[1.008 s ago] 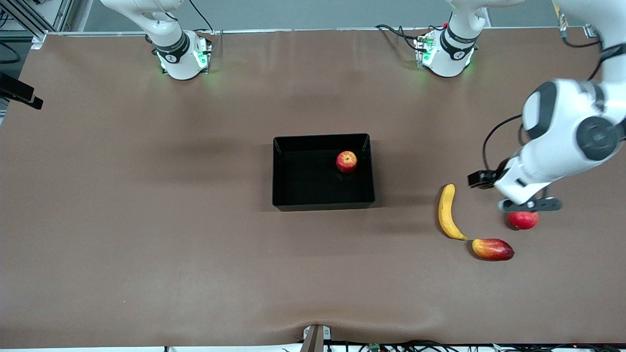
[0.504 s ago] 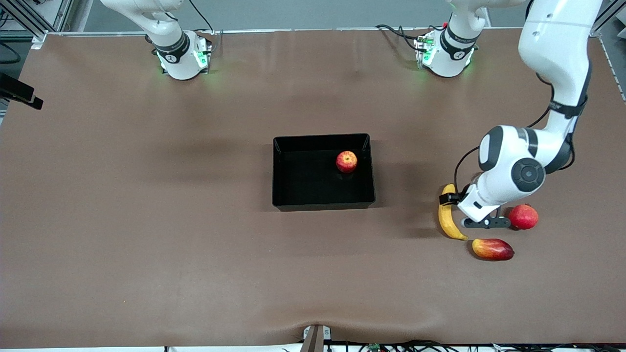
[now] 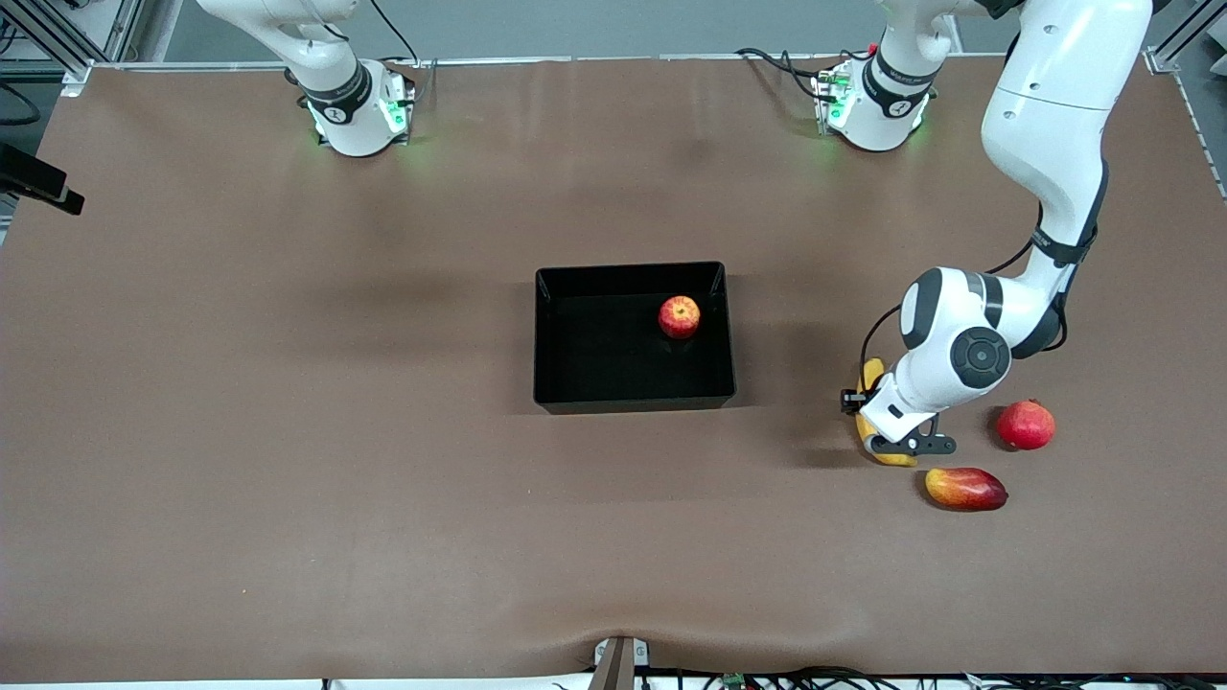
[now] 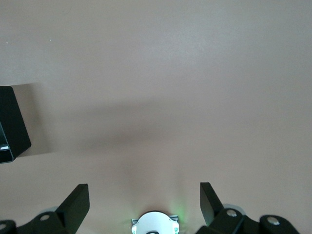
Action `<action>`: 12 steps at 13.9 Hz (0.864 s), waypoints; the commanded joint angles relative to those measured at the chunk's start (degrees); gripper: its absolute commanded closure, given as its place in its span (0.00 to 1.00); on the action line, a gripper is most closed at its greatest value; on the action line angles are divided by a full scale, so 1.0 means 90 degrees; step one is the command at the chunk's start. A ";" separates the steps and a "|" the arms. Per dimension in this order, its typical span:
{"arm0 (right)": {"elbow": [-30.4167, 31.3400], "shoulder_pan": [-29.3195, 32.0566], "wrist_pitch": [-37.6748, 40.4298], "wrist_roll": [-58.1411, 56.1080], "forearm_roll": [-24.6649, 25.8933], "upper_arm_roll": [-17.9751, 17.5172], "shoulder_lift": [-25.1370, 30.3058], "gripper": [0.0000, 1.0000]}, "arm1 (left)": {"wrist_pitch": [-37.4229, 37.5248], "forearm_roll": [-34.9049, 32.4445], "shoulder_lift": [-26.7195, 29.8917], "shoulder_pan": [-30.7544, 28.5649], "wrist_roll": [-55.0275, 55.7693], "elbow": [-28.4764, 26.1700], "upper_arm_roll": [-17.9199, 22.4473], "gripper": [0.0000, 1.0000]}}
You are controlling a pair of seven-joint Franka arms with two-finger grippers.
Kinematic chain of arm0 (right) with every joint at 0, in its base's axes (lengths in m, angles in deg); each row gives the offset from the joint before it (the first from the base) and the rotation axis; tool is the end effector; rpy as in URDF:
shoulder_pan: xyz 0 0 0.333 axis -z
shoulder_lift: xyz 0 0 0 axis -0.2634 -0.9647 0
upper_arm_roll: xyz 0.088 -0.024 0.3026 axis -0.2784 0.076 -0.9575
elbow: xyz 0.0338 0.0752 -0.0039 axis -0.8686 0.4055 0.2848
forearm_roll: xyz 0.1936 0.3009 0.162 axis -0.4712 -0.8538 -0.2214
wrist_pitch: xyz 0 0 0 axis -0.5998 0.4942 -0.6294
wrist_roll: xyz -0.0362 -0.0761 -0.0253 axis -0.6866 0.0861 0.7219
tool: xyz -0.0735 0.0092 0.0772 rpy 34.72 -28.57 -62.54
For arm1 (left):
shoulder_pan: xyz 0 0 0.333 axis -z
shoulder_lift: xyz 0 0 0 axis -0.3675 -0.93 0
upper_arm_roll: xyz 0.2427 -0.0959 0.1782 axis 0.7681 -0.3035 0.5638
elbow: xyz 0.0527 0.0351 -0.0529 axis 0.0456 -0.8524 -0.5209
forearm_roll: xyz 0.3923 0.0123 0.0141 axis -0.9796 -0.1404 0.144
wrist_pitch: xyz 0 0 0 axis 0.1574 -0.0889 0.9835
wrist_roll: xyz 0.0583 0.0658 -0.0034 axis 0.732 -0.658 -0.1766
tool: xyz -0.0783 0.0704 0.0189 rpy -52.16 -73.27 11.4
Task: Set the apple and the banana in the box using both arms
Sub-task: 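Lower the left gripper onto the yellow banana and grasp it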
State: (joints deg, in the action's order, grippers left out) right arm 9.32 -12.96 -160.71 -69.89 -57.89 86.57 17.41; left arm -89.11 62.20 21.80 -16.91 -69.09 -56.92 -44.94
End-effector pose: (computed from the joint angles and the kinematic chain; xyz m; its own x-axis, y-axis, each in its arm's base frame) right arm 0.5188 -0.0737 0.6652 0.9871 -0.1110 -0.1153 -0.1137 -0.9934 -0.0169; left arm 0.6188 -0.1118 0.1882 0.9979 -0.0288 -0.0581 -0.0276 -0.9994 0.0216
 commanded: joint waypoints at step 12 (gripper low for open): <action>-0.0100 0.0251 0.0063 -0.0094 -0.0232 -0.0081 -0.0061 0.00 | 0.3227 0.0107 0.0854 0.1914 0.2405 0.2699 0.0014 1.00</action>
State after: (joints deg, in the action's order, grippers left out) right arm 9.33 -12.32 -160.71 -69.89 -58.68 86.59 17.35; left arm -62.69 62.20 31.69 -2.15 -52.03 -37.80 -45.37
